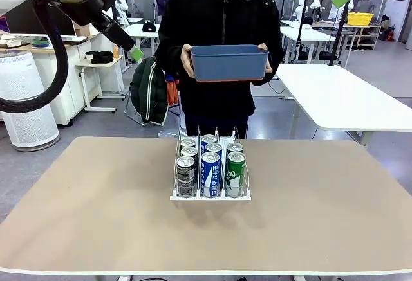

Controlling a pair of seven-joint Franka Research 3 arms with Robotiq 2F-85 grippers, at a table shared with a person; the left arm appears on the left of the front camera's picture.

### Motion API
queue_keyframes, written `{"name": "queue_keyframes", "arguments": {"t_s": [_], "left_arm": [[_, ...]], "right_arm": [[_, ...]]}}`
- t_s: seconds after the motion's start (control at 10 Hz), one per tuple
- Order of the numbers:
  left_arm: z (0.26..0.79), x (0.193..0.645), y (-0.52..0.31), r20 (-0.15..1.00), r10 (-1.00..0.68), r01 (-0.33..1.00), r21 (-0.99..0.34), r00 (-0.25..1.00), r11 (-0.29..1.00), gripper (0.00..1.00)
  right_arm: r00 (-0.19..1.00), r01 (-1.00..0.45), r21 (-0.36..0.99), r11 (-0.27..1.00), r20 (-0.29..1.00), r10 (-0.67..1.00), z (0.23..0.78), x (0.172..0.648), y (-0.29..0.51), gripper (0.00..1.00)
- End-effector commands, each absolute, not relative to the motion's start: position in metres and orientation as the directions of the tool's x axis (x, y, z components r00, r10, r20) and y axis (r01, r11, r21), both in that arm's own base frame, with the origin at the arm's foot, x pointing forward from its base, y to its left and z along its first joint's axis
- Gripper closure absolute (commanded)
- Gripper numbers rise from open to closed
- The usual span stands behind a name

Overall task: Fill the beverage cans into the dispenser.
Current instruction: Pick up the Sprite handed by the human.

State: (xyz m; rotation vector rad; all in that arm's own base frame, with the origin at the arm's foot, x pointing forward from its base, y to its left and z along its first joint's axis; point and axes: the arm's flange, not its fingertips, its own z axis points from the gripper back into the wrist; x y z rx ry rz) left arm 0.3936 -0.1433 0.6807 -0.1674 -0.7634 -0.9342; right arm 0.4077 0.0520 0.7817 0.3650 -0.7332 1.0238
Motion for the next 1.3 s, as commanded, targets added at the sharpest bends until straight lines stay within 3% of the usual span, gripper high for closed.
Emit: {"name": "queue_keyframes", "arguments": {"t_s": [0.0,0.2,1.2], "left_arm": [[0.681,0.394,-0.143,0.657,-0.663,0.776,0.186,0.358,0.603,0.0],[0.693,0.384,-0.161,0.704,-0.627,0.75,0.205,0.334,0.629,0.0],[0.709,0.372,-0.172,0.711,-0.616,0.754,0.188,0.338,0.63,0.0]], "right_arm": [[0.314,-0.873,-0.048,0.485,0.706,0.634,0.781,0.408,0.052,0.0],[0.314,-0.873,-0.048,0.485,0.706,0.634,0.781,0.408,0.052,0.0],[0.314,-0.873,-0.048,0.485,0.706,0.634,0.781,0.408,0.052,0.0]]}}
